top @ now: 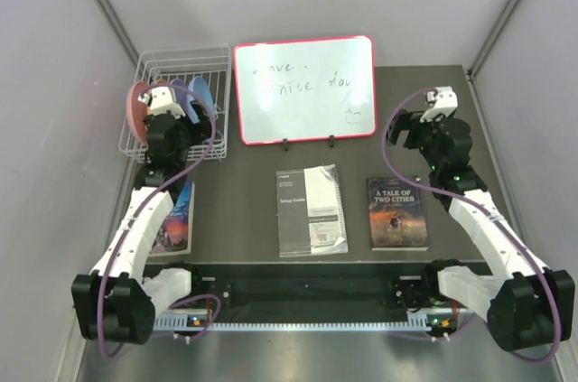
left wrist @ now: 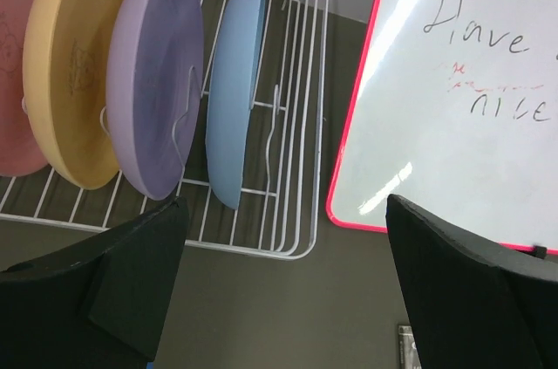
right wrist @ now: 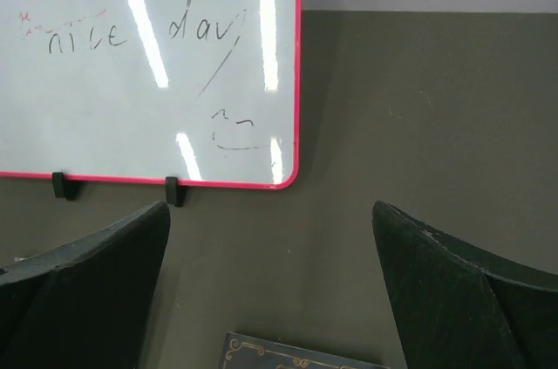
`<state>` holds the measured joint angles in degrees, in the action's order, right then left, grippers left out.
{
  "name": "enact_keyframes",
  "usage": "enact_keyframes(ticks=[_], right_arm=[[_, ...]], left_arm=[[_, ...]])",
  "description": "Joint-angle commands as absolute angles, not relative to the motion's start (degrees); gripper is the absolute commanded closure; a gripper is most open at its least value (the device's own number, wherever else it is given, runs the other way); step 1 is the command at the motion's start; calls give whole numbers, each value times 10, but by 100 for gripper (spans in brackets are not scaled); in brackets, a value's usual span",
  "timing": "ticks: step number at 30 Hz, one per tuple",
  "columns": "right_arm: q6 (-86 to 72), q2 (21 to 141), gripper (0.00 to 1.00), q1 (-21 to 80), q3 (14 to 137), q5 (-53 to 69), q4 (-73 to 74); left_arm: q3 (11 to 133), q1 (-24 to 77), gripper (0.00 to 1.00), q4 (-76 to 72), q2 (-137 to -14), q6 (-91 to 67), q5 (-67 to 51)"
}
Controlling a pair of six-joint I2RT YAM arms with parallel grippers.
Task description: Unload the plates from the dish rack
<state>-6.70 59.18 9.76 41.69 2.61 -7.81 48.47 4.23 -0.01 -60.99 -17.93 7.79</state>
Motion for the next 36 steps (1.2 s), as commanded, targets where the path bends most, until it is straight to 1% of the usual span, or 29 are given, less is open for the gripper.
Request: enact_keyframes(ticks=[1, 5, 8, 14, 18, 20, 21, 27, 28, 29, 31, 32, 34, 35, 36], right_arm=[[-53, 587, 0, 103, 419, 5, -114], [-21, 605, 0, 103, 415, -34, -98], [-15, 613, 0, 104, 398, -74, -105], [-14, 635, 0, 104, 393, -98, -124], [-17, 660, 0, 103, 395, -110, -127], [-21, 665, 0, 102, 397, -107, -129], [-22, 671, 0, 102, 397, -105, -134], [-29, 688, 0, 101, 403, -101, -142], [-32, 691, 2, 101, 403, -99, -146], [-33, 693, 3, 101, 403, -96, -147], [-36, 702, 5, 100, 405, -93, -149], [-36, 704, 6, 101, 407, -91, -149], [-37, 712, 7, 100, 410, -89, -149], [-38, 714, 8, 100, 411, -90, -147], [-39, 716, 8, 100, 413, -91, -146]], left_arm=[[475, 43, 1, -43, -624, -154, 84], [473, 43, 1, -58, -645, -135, 84], [499, 44, 9, -40, -678, -125, 96], [519, 58, 10, -58, -723, -106, 150], [525, 81, 15, -89, -754, -86, 196], [532, 89, 19, -106, -774, -82, 207], [533, 93, 21, -112, -782, -77, 233], [559, 118, 35, -147, -848, -50, 317], [558, 126, 37, -155, -859, -45, 345], [557, 130, 43, -173, -865, -40, 361], [555, 145, 46, -188, -876, -24, 405], [554, 149, 54, -198, -881, -19, 421], [544, 166, 59, -235, -888, -5, 459], [541, 171, 65, -248, -891, 15, 470], [538, 175, 75, -267, -894, 29, 486]])
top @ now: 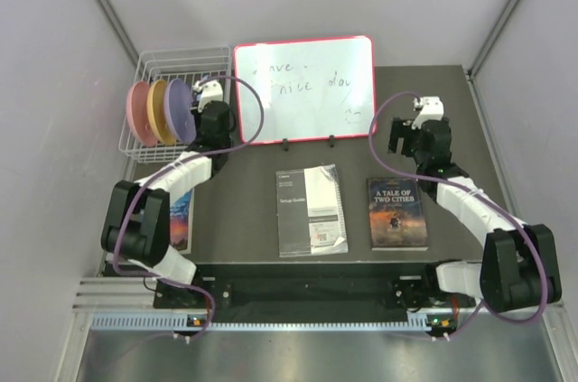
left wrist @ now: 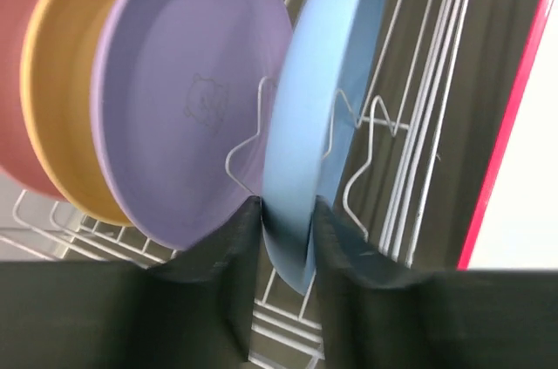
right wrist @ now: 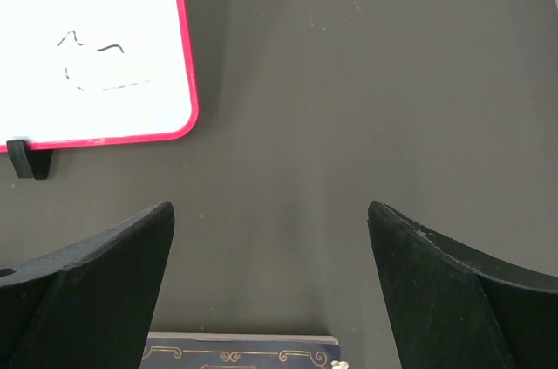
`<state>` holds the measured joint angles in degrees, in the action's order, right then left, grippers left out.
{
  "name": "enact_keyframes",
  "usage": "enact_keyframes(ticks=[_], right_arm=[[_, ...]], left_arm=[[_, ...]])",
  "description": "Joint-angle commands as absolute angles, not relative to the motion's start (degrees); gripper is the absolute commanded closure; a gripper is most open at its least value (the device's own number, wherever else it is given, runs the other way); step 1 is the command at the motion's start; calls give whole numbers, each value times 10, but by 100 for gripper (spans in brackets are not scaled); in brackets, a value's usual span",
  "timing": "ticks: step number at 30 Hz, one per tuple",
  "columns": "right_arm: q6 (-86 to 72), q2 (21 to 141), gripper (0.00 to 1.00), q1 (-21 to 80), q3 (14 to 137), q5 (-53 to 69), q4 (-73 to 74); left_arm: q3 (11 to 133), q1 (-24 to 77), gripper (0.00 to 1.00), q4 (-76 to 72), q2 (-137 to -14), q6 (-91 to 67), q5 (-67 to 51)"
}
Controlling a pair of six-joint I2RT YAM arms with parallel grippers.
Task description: Unload the plates from the dish rack
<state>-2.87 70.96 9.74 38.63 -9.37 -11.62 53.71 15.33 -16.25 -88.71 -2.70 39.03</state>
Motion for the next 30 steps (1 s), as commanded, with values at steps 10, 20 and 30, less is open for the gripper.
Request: enact_keyframes(ticks=[10, 20, 30], right_arm=[[-47, 727, 7, 99, 416, -91, -144], [-50, 733, 5, 100, 418, -82, -139], [-67, 722, 5, 100, 429, -16, -131]], left_arm=[[528, 213, 100, -381, -915, 98, 609], [535, 223, 100, -619, -941, 325, 743], [628, 224, 100, -967, -1008, 667, 820]])
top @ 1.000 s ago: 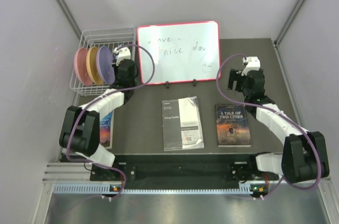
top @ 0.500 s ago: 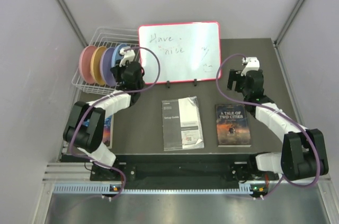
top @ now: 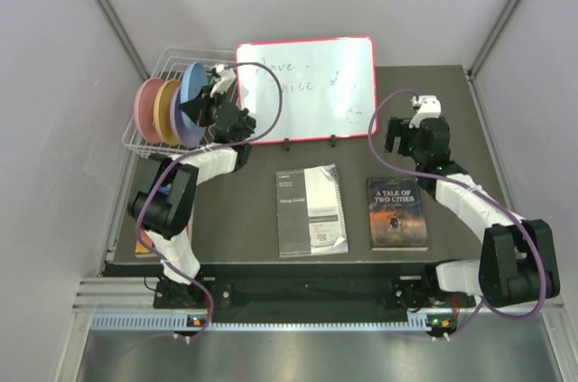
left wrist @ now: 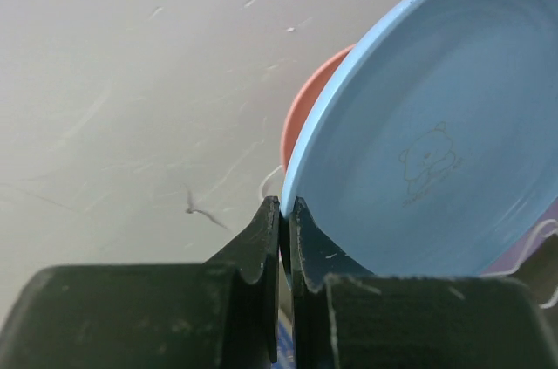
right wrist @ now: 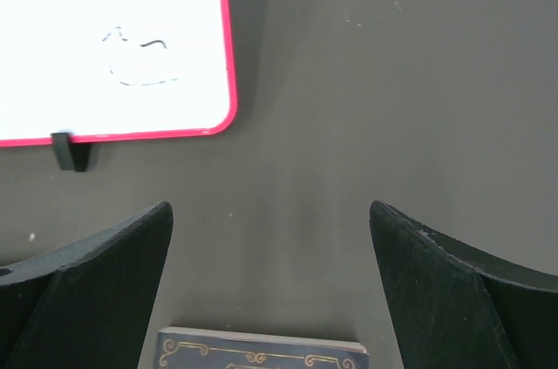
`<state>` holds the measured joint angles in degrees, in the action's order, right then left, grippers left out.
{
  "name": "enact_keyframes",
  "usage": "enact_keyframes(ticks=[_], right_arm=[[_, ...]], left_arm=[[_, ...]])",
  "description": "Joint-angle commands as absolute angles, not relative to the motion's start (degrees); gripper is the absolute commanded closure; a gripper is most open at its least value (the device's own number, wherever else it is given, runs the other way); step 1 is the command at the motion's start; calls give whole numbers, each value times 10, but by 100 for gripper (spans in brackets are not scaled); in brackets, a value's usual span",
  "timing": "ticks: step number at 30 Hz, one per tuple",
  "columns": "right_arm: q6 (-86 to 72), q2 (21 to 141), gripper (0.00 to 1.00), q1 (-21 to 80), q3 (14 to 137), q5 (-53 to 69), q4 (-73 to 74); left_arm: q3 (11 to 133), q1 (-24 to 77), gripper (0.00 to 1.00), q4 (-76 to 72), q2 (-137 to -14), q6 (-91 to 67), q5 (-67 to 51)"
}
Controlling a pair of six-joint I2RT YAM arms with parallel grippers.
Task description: Unload the plates from the dish rack
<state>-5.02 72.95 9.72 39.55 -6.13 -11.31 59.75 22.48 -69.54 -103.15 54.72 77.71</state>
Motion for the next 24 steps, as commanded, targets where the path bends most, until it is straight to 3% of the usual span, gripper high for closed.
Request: enact_keyframes(ticks=[1, 3, 7, 8, 10, 12, 17, 24], right_arm=[[-70, 722, 5, 101, 431, -2, -129], [-78, 717, 5, 100, 432, 19, -128], [-98, 710, 5, 102, 432, 61, -138], [-107, 709, 5, 103, 432, 70, -141], [-113, 709, 5, 106, 433, 95, -147], [-127, 710, 5, 112, 435, 111, -151], [-170, 729, 5, 155, 444, 170, -199], [-227, 777, 5, 226, 482, 200, -289]], left_arm=[[628, 225, 100, -935, -1000, 651, 823], [628, 230, 100, -865, -964, 612, 825], [628, 236, 100, -595, -881, 373, 822], [635, 236, 100, -442, -862, 313, 813], [651, 236, 100, -265, -807, 123, 760], [677, 236, 100, -92, -767, 40, 703], [685, 237, 100, 59, -716, -94, 448], [633, 237, 100, 48, -707, -192, 210]])
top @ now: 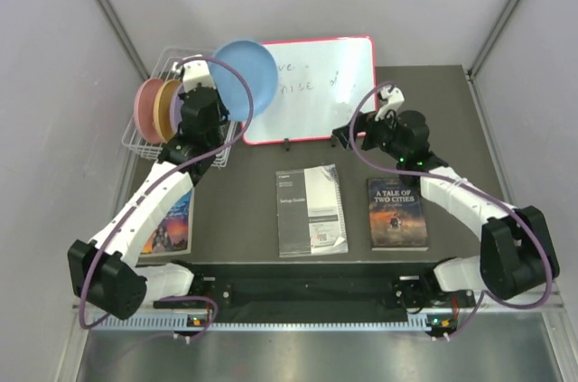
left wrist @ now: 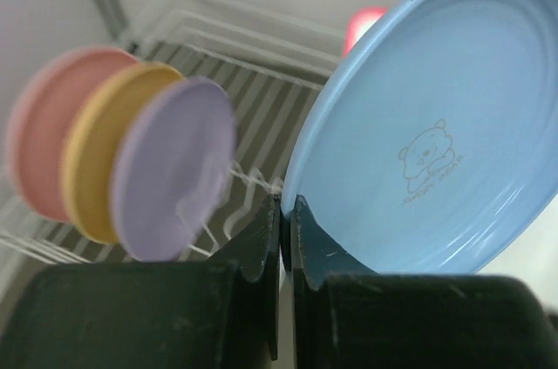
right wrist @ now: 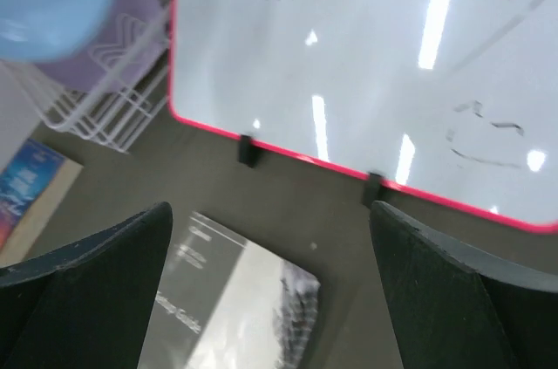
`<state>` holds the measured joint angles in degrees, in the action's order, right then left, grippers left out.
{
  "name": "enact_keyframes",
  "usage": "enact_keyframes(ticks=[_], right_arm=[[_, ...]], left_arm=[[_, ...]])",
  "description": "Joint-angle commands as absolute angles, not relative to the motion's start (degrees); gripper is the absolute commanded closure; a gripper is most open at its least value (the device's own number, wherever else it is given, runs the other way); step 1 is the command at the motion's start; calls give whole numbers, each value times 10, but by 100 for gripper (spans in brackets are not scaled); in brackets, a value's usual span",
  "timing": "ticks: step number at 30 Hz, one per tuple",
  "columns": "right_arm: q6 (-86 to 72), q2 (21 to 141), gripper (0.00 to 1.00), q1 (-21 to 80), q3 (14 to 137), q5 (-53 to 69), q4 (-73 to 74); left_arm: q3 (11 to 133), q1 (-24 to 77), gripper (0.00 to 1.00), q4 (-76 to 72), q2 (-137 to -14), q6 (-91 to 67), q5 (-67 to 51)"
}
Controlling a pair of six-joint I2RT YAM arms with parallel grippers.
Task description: Unload the plates from the dish rack
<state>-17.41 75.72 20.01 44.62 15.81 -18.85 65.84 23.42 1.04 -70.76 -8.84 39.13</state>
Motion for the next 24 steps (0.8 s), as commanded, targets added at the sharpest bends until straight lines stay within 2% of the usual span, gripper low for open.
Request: enact_keyframes(ticks=[1, 9, 16, 18, 20, 24], right_arm=[[-233, 787, 5, 230, 483, 205, -304], [-244, 843, 7, 241, 518, 208, -351], [-251, 895, 12, 243, 542, 221, -374], [-250, 904, 21, 246, 551, 221, -374], [-251, 919, 35, 249, 556, 224, -376], [-254, 942, 51, 250, 573, 240, -370]], left_arm=[[625, 237, 100, 46, -708, -208, 194], [594, 237, 100, 17, -715, -265, 78], [570, 238, 100, 4, -734, -283, 62], [569, 239, 100, 5, -739, -286, 60], [565, 240, 100, -16, -746, -290, 45], [557, 243, 100, -49, -754, -295, 21]])
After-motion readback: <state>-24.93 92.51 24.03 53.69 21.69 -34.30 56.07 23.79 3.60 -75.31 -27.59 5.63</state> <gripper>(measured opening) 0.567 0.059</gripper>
